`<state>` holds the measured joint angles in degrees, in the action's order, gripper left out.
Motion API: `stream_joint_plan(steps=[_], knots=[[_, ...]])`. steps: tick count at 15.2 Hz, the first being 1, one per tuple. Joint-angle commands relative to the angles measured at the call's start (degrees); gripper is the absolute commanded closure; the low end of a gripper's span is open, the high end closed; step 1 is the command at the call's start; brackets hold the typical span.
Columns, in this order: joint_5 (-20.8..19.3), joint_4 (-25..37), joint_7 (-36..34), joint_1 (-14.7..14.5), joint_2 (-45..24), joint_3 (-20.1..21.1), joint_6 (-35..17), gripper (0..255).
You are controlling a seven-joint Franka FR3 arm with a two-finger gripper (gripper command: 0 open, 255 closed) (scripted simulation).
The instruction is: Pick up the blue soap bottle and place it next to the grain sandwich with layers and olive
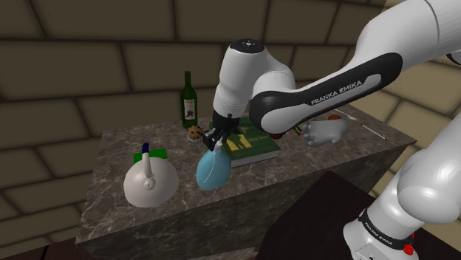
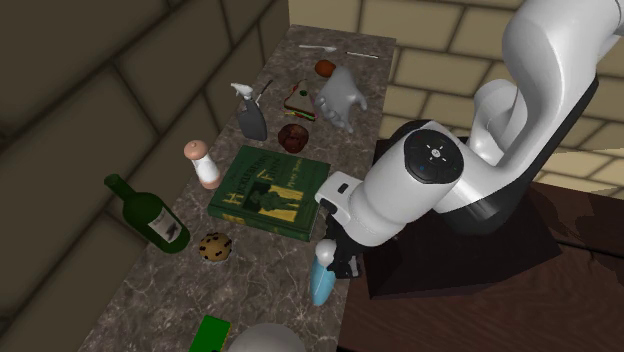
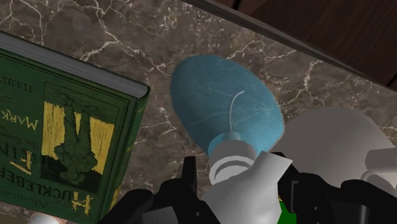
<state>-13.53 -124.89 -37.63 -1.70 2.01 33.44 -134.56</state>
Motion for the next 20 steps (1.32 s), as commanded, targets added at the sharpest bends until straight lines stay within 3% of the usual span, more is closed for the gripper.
stream_joint_plan(steps=[1, 20], knots=[[-0.01, -0.02, -0.01, 0.00, -0.02, 0.01, -0.02, 255], [5.65, 9.85, 5.76, -0.27, 5.14, -0.91, 13.58, 255]])
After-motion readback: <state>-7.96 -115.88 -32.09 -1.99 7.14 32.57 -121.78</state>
